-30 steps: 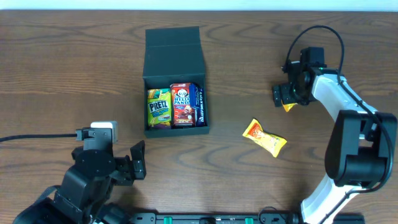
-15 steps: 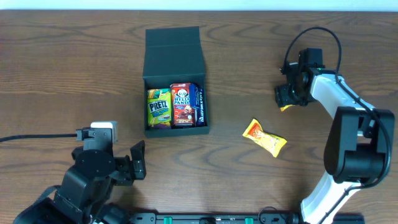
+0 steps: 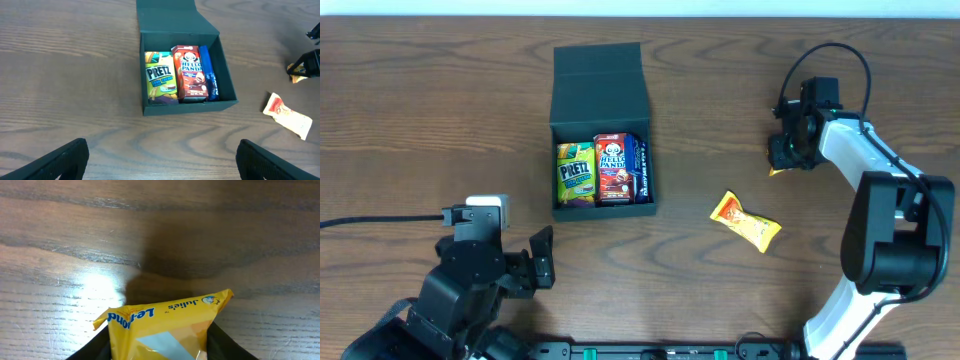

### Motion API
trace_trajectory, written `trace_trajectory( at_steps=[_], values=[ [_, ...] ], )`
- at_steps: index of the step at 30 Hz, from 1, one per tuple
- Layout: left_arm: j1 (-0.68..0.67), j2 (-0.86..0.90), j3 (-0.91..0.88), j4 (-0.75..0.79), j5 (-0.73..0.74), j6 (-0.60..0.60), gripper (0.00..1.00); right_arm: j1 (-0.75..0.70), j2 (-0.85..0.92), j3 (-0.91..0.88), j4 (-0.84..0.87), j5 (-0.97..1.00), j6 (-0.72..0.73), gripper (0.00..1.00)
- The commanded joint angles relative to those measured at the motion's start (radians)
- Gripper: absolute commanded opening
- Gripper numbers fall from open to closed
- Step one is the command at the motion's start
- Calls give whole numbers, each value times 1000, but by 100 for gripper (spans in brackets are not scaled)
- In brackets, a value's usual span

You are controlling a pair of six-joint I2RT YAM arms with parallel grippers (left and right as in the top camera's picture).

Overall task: Pack container
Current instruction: 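Carry the yellow packet left and drop it into the box's left side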

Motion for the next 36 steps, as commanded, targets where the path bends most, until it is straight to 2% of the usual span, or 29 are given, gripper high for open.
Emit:
trace_trajectory(
  at_steps=[1, 12, 20, 25, 36],
  values=[
    [1, -2, 6, -4, 0, -11, 95, 5, 7, 27, -3, -13, 45, 40],
    [1, -2, 6, -4, 0, -11, 95, 56, 7, 254, -155, -143, 120, 32],
    [1, -2, 6, -4, 0, -11, 95, 214, 7, 436, -230, -153, 180, 31],
    [1, -2, 6, -4, 0, -11, 95, 360, 7, 499, -210, -153, 244, 30],
    [1, -2, 6, -4, 0, -11, 95, 667, 9, 504, -8, -142, 366, 30]
  ],
)
